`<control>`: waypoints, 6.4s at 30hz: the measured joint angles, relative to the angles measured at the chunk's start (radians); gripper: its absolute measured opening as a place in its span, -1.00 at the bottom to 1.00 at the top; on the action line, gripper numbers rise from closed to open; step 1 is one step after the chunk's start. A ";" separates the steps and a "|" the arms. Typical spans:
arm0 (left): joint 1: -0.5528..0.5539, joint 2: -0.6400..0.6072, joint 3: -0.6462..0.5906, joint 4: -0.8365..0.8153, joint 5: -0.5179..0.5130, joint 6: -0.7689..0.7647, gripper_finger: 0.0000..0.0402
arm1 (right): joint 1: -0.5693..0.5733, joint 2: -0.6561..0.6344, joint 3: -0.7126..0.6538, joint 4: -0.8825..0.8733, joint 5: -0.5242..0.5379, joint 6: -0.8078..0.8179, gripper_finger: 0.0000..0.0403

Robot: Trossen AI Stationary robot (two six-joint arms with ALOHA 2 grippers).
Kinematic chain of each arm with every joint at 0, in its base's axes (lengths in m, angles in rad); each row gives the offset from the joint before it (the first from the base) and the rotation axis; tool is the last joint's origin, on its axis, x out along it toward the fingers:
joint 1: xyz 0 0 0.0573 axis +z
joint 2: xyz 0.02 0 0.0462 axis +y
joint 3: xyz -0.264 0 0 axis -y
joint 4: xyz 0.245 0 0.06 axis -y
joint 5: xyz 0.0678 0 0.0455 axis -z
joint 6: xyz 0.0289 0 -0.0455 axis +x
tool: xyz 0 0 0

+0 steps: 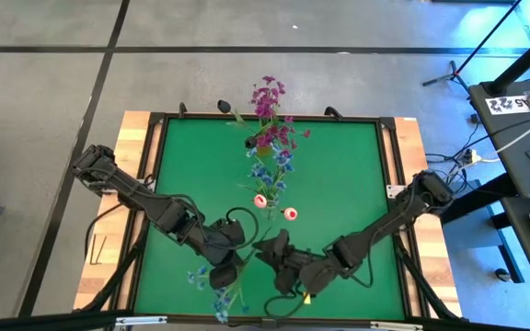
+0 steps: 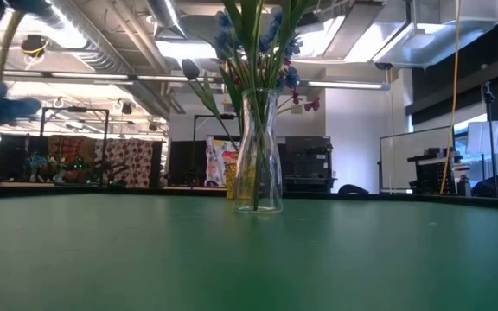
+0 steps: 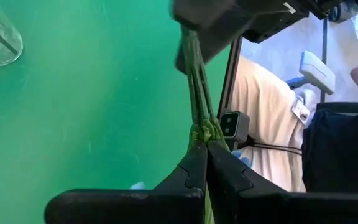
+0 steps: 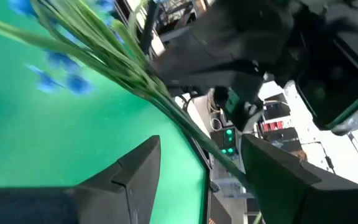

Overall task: Sort flowers into vase by color
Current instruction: Put the blue flowers into the transparent vase

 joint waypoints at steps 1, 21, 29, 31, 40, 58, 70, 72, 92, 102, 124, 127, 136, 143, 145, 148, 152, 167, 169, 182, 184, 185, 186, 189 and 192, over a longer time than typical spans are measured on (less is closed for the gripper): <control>0.000 0.000 0.000 0.000 0.000 0.001 -1.00 | -0.001 0.000 0.000 0.002 0.001 0.000 0.09; -0.004 0.000 0.000 0.001 0.003 0.004 -1.00 | 0.003 0.000 -0.001 -0.014 0.012 0.004 -0.97; -0.021 0.000 0.000 0.037 0.006 0.030 -1.00 | 0.001 0.000 -0.001 -0.031 0.039 0.023 -0.99; -0.021 0.000 0.000 0.045 0.008 0.031 -1.00 | 0.002 0.000 -0.001 -0.035 0.046 0.023 -0.99; -0.027 0.000 0.000 0.031 -0.006 0.049 -1.00 | 0.002 0.000 -0.001 -0.070 0.043 0.029 -0.96; 0.022 0.000 0.000 0.023 0.012 0.021 -1.00 | 0.052 0.000 -0.001 -0.126 0.027 -0.022 -0.13; 0.025 0.000 0.000 0.018 0.019 0.021 -1.00 | 0.034 -0.001 -0.001 -0.045 -0.004 -0.109 -0.14; 0.028 0.000 0.000 0.017 0.014 0.021 -1.00 | 0.034 -0.001 -0.001 -0.044 -0.010 -0.109 -0.14; 0.042 0.000 0.000 0.016 0.010 0.028 -1.00 | -0.040 0.002 -0.001 -0.005 0.000 -0.129 -0.14; 0.042 0.000 0.000 0.014 0.010 0.029 -1.00 | -0.023 0.010 -0.001 0.000 0.007 -0.112 -0.45; 0.041 -0.028 0.001 0.008 -0.004 0.110 -1.00 | -0.014 0.011 -0.002 -0.030 0.026 -0.099 -0.92; 0.034 -0.057 0.001 0.005 -0.035 0.135 -1.00 | 0.000 0.011 0.000 -0.026 0.066 -0.094 -0.88; 0.022 -0.107 0.000 0.006 -0.109 0.232 -0.99 | 0.058 0.010 0.000 -0.031 0.097 -0.094 -0.91; 0.031 -0.106 0.000 0.016 -0.151 0.289 -0.68 | 0.060 0.010 0.000 -0.033 0.107 -0.083 -0.92; 0.037 -0.107 0.000 0.026 -0.180 0.311 -0.58 | 0.060 0.007 0.000 -0.033 0.112 -0.078 -0.93; 0.055 -0.112 0.000 0.026 -0.184 0.320 -0.44 | 0.060 -0.016 0.000 -0.037 0.103 -0.029 -0.93; 0.065 -0.151 0.000 0.039 -0.224 0.333 -0.32 | 0.065 -0.086 0.000 -0.067 0.048 0.068 -0.91; -0.022 -0.315 0.000 0.039 -0.551 0.451 -0.28 | 0.074 -0.401 -0.040 -0.130 -0.383 0.329 -0.94; -0.032 -0.312 0.000 0.032 -0.569 0.451 -0.28 | 0.074 -0.443 -0.076 -0.095 -0.420 0.339 -0.94; -0.057 -0.233 0.000 0.044 -0.656 0.484 -0.28 | 0.042 -0.756 -0.603 0.647 -0.463 0.327 -0.94; -0.057 -0.218 0.000 0.046 -0.673 0.505 -0.28 | 0.016 -0.777 -0.680 0.780 -0.463 0.333 -0.94; -0.056 -0.212 0.000 0.051 -0.686 0.514 -0.28 | -0.001 -0.780 -0.710 0.844 -0.462 0.342 -0.93; -0.056 -0.207 0.000 0.058 -0.701 0.526 -0.28 | -0.022 -0.780 -0.740 0.905 -0.463 0.356 -0.93; -0.045 -0.191 0.000 0.108 -0.718 0.572 -0.28 | -0.085 -0.779 -0.803 0.981 -0.463 0.402 -0.94; -0.043 -0.179 0.000 0.161 -0.722 0.624 -0.28 | -0.153 -0.778 -0.844 1.005 -0.479 0.456 -0.94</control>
